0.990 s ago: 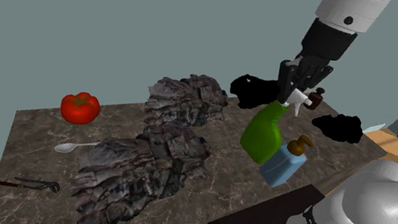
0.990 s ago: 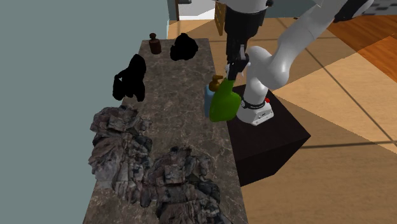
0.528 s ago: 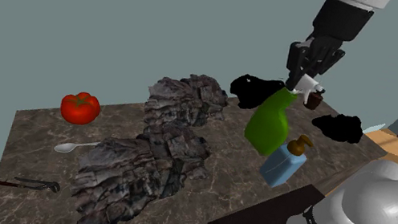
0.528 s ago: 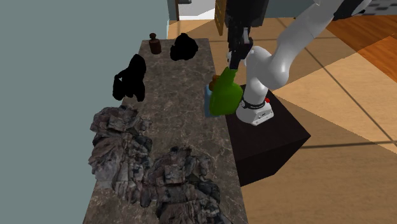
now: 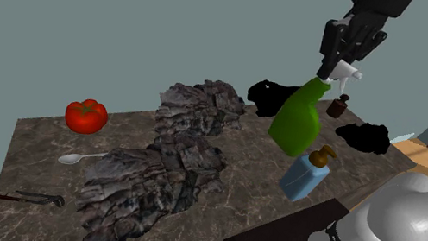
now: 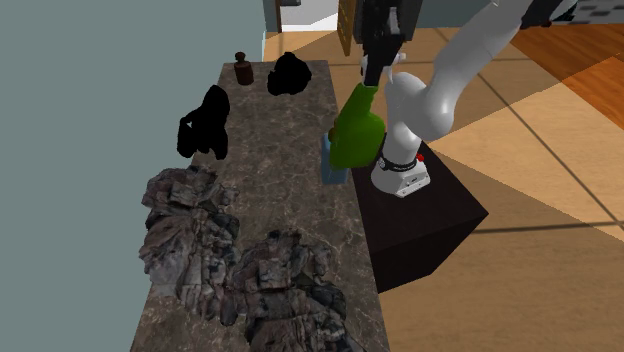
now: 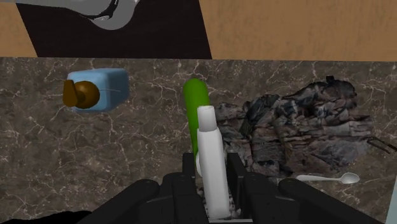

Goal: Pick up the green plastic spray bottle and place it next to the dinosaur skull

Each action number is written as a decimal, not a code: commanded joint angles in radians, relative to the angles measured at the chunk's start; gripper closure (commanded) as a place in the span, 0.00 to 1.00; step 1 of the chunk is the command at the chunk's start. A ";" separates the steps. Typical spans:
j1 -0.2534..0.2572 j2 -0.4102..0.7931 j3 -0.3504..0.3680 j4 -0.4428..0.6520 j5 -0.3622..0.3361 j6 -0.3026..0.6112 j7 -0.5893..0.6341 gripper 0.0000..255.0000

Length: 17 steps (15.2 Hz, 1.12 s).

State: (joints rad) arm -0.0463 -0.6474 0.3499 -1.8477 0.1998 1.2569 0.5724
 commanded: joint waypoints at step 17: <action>-0.083 0.192 -0.279 0.119 -0.180 0.042 -0.363 1.00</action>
State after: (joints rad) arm -0.1226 -0.4709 0.0907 -1.7325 0.0312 1.2882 0.2377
